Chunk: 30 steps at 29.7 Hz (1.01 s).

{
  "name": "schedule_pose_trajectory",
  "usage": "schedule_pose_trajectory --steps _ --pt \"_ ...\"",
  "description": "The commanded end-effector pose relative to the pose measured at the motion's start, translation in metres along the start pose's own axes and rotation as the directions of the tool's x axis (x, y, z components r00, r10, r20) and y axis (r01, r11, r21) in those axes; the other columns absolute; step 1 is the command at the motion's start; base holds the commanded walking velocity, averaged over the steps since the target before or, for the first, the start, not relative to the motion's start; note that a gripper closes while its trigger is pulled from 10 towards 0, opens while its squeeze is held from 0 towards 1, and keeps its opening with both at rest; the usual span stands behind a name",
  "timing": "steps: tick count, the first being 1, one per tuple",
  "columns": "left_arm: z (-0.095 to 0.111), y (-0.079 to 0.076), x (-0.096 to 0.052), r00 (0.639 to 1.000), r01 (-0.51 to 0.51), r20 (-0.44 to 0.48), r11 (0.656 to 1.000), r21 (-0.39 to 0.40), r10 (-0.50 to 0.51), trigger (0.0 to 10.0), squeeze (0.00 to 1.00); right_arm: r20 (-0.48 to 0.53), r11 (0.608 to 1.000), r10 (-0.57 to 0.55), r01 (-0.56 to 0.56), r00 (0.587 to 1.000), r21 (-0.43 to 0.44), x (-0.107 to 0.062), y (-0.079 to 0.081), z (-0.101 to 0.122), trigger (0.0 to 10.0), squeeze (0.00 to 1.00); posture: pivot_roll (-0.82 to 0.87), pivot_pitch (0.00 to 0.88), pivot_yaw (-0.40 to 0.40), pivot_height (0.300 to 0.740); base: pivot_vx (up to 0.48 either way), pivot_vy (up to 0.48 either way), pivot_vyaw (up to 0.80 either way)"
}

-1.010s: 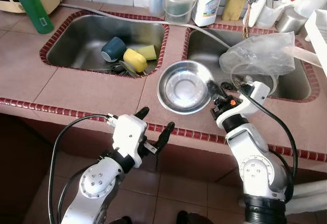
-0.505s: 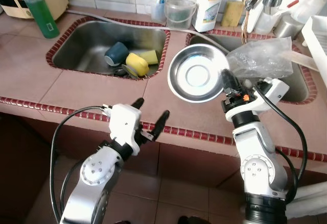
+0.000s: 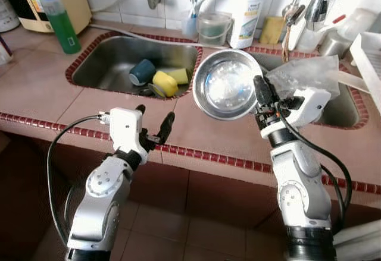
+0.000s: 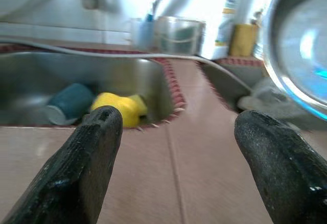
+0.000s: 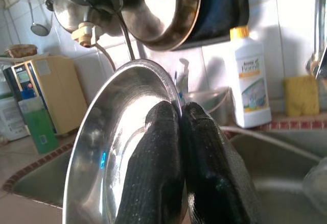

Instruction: Kitchen organization

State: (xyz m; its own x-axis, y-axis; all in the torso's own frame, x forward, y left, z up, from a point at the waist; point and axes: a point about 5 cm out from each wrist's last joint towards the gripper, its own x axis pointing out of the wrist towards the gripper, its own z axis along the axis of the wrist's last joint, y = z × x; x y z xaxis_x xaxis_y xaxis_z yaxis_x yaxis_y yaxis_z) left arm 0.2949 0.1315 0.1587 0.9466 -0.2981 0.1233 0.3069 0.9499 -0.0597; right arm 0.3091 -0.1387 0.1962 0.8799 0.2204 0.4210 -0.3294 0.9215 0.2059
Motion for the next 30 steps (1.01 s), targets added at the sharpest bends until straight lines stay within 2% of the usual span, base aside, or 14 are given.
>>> schedule_pose_trajectory --steps 1,4,7,10,11,12,17,21,30 --pt "0.001 0.004 0.002 0.999 -0.033 0.023 0.999 0.002 0.033 10.0 0.00 0.027 0.999 0.002 0.000 1.000 -0.052 0.001 -0.001 0.003 10.0 0.00 -0.06 0.021 -0.003 0.740 0.000 0.000 0.00" --pt "0.002 0.006 0.004 0.998 -0.053 0.038 0.999 -0.004 0.053 10.0 0.00 0.049 0.994 -0.014 0.020 0.999 -0.110 0.000 -0.003 0.004 10.0 0.00 -0.06 0.014 -0.005 0.740 0.000 0.000 0.00" --pt "0.002 0.008 0.005 0.995 -0.082 0.064 0.997 -0.012 0.082 10.0 0.00 0.056 0.977 -0.087 0.096 0.995 -0.190 -0.005 -0.011 0.001 10.0 0.00 -0.06 0.007 -0.007 0.740 0.000 0.000 0.00" --pt "0.000 0.011 0.005 0.992 -0.102 0.079 0.995 0.009 0.101 10.0 0.00 0.049 0.967 -0.134 0.142 0.990 -0.211 -0.011 -0.016 -0.003 10.0 0.00 -0.06 0.004 -0.009 0.740 0.000 0.000 0.00" --pt "-0.002 0.014 0.004 0.990 -0.113 0.083 0.994 0.013 0.112 10.0 0.00 0.051 0.950 -0.135 0.144 0.990 -0.276 -0.016 -0.017 -0.005 10.0 0.00 -0.06 0.000 -0.009 0.740 0.000 0.000 0.00" --pt "-0.002 0.015 0.003 0.990 -0.113 0.082 0.994 0.009 0.112 10.0 0.00 0.045 0.945 -0.142 0.149 0.989 -0.290 -0.019 -0.017 -0.007 10.0 0.00 -0.06 0.000 -0.009 0.740 0.000 0.000 0.00" --pt "-0.004 0.019 0.002 0.991 -0.102 0.091 0.995 0.002 0.101 10.0 0.00 0.051 0.936 -0.162 0.169 0.986 -0.308 -0.027 -0.016 -0.012 10.0 0.00 -0.06 0.000 -0.014 0.740 0.000 0.000 0.00" --pt "-0.004 0.023 0.002 0.989 -0.105 0.106 0.994 0.008 0.103 10.0 0.00 0.067 0.933 -0.152 0.165 0.986 -0.319 -0.025 -0.008 -0.013 10.0 0.00 -0.07 0.000 -0.012 0.740 0.000 0.000 0.00" --pt "-0.012 0.013 0.004 0.995 -0.066 0.070 0.997 0.029 0.064 10.0 0.00 0.065 0.931 -0.112 0.128 0.992 -0.341 -0.023 0.002 -0.017 10.0 0.00 -0.08 0.000 -0.006 0.740 0.000 0.000 0.00"
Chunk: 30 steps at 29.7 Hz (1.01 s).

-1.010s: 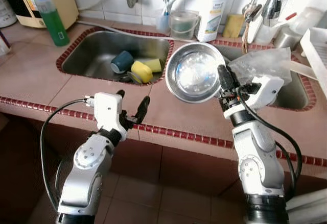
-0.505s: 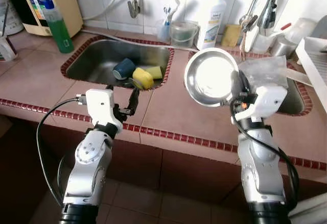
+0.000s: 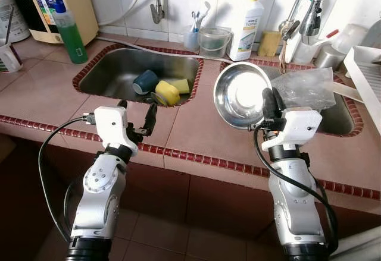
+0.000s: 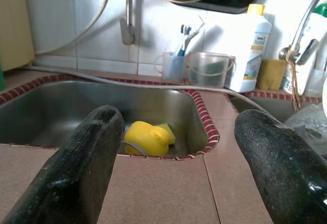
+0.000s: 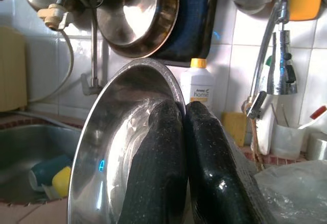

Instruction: Kitchen organization

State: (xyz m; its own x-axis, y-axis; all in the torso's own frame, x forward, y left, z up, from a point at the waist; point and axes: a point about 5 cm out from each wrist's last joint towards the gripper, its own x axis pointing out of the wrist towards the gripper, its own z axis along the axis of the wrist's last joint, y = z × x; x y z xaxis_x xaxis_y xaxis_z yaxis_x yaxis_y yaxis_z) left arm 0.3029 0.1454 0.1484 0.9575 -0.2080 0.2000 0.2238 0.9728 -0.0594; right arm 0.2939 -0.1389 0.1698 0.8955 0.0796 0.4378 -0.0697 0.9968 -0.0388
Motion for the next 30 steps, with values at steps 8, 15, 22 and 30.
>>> schedule_pose_trajectory --steps 8,15,22,30 --pt "-0.007 -0.003 -0.001 0.999 0.026 -0.034 0.999 0.028 -0.025 10.0 0.00 0.013 0.999 0.038 -0.038 0.999 -0.028 -0.001 0.008 0.001 10.0 0.00 -0.08 0.000 -0.003 0.740 0.097 0.000 0.00" --pt "-0.007 -0.002 0.000 0.999 0.028 -0.036 0.999 0.046 -0.026 10.0 0.00 0.020 0.999 0.036 -0.036 0.999 -0.019 0.002 0.010 0.000 10.0 0.00 -0.07 0.000 -0.003 0.740 0.309 0.000 0.00" --pt "-0.004 0.002 -0.001 0.999 0.020 -0.027 0.998 0.062 -0.018 10.0 0.00 0.011 0.999 0.052 -0.052 0.999 -0.006 -0.003 0.012 -0.002 10.0 0.00 -0.07 0.000 -0.005 0.740 0.322 0.000 0.00" --pt "-0.006 0.001 -0.002 0.999 0.020 -0.034 0.998 0.061 -0.018 10.0 0.00 0.010 0.998 0.063 -0.063 0.998 0.002 -0.004 0.014 -0.003 10.0 0.00 -0.07 0.000 -0.010 0.740 0.330 0.000 0.00"
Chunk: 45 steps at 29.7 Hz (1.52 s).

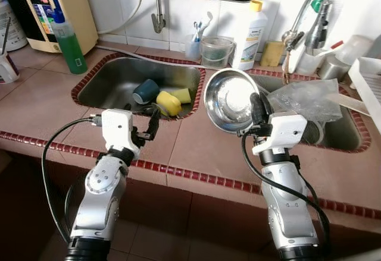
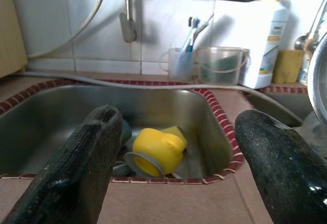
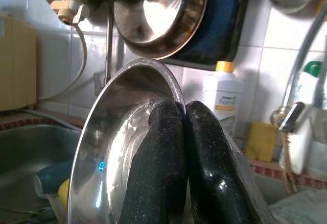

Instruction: Kitchen organization

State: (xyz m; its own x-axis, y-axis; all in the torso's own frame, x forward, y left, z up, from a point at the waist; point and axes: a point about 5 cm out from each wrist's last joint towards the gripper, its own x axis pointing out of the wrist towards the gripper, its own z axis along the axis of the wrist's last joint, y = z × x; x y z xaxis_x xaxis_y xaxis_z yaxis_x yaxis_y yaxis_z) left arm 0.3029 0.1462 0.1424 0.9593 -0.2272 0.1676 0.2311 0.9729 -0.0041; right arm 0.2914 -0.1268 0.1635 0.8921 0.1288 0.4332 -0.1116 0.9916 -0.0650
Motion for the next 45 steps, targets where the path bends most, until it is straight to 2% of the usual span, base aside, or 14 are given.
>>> schedule_pose_trajectory --steps 1,29,33,39,45 --pt "0.0000 -0.0007 -0.0011 1.000 0.003 0.001 1.000 0.006 -0.003 10.0 0.00 0.012 1.000 0.015 -0.015 1.000 0.007 -0.0002 0.0019 0.0016 10.0 0.00 -0.07 0.000 -0.010 0.740 0.345 0.000 0.00" --pt "-0.0012 -0.0015 -0.0028 1.000 0.006 -0.008 1.000 0.008 -0.005 10.0 0.00 0.010 1.000 0.027 -0.027 1.000 0.010 0.0005 0.0052 0.0009 10.0 0.00 -0.06 0.000 -0.010 0.740 0.347 0.000 0.00" --pt "-0.0015 -0.0016 -0.0040 1.000 0.001 -0.005 1.000 -0.012 -0.001 10.0 0.00 0.005 1.000 0.010 -0.010 1.000 0.010 -0.0007 0.0039 -0.0002 10.0 0.00 -0.06 0.000 -0.007 0.740 0.000 0.000 0.00" --pt "-0.0035 -0.0019 -0.0047 1.000 0.007 -0.019 1.000 0.000 -0.007 10.0 0.00 -0.010 0.999 -0.036 0.036 0.999 0.008 -0.0049 -0.0042 -0.0027 10.0 0.00 -0.07 0.000 0.006 0.740 0.000 0.000 0.00" --pt "-0.0045 -0.0018 -0.0033 0.999 0.021 -0.033 1.000 -0.001 -0.021 10.0 0.00 -0.012 0.999 -0.043 0.043 0.999 0.006 -0.0057 -0.0035 -0.0030 10.0 0.00 -0.07 0.000 0.014 0.740 0.000 0.000 0.00"
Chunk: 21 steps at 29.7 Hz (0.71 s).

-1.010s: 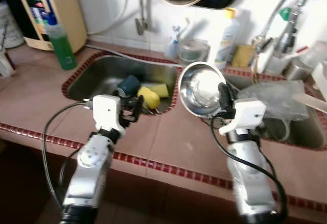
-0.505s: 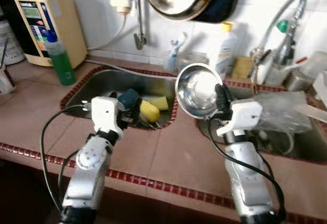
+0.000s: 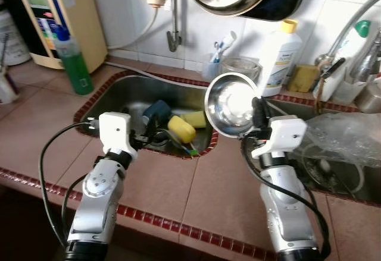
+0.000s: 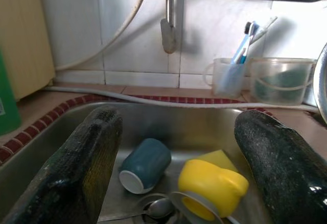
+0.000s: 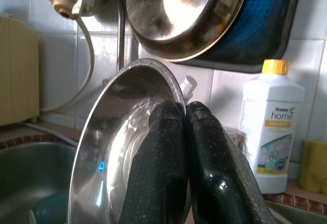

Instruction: Kitchen organization

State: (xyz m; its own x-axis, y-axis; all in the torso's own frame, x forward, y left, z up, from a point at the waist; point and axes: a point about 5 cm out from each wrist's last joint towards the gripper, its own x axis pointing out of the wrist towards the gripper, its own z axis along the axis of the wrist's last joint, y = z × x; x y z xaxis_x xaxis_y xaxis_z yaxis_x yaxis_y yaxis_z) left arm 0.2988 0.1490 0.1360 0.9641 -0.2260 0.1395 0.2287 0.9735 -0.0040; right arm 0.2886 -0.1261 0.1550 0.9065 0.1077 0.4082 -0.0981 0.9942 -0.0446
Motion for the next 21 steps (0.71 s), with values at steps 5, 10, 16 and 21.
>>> schedule_pose_trajectory --steps 5,10,16,21 --pt "0.0002 -0.0039 0.0019 0.999 0.033 -0.013 0.999 0.001 -0.033 10.0 0.00 0.018 1.000 -0.025 0.025 1.000 -0.004 -0.0005 -0.0038 0.0034 10.0 0.00 -0.07 0.000 0.019 0.740 0.000 0.111 0.00" --pt "-0.0010 -0.0043 0.0005 0.999 0.037 -0.025 0.999 0.009 -0.037 10.0 0.00 0.015 1.000 -0.023 0.023 1.000 -0.002 -0.0014 -0.0025 0.0033 10.0 0.00 -0.07 0.000 0.017 0.740 0.000 0.278 0.00" --pt "-0.0020 -0.0049 -0.0007 0.999 0.038 -0.032 0.999 0.009 -0.038 10.0 0.00 0.014 1.000 -0.022 0.022 1.000 -0.002 -0.0018 -0.0021 0.0035 10.0 0.00 -0.07 0.000 0.015 0.740 0.000 0.280 0.00" --pt "-0.0033 -0.0048 -0.0018 0.998 0.038 -0.041 0.999 0.012 -0.037 10.0 0.00 0.012 1.000 -0.020 0.020 1.000 -0.001 -0.0027 -0.0012 0.0035 10.0 0.00 -0.07 0.000 0.014 0.740 0.000 0.281 0.00"
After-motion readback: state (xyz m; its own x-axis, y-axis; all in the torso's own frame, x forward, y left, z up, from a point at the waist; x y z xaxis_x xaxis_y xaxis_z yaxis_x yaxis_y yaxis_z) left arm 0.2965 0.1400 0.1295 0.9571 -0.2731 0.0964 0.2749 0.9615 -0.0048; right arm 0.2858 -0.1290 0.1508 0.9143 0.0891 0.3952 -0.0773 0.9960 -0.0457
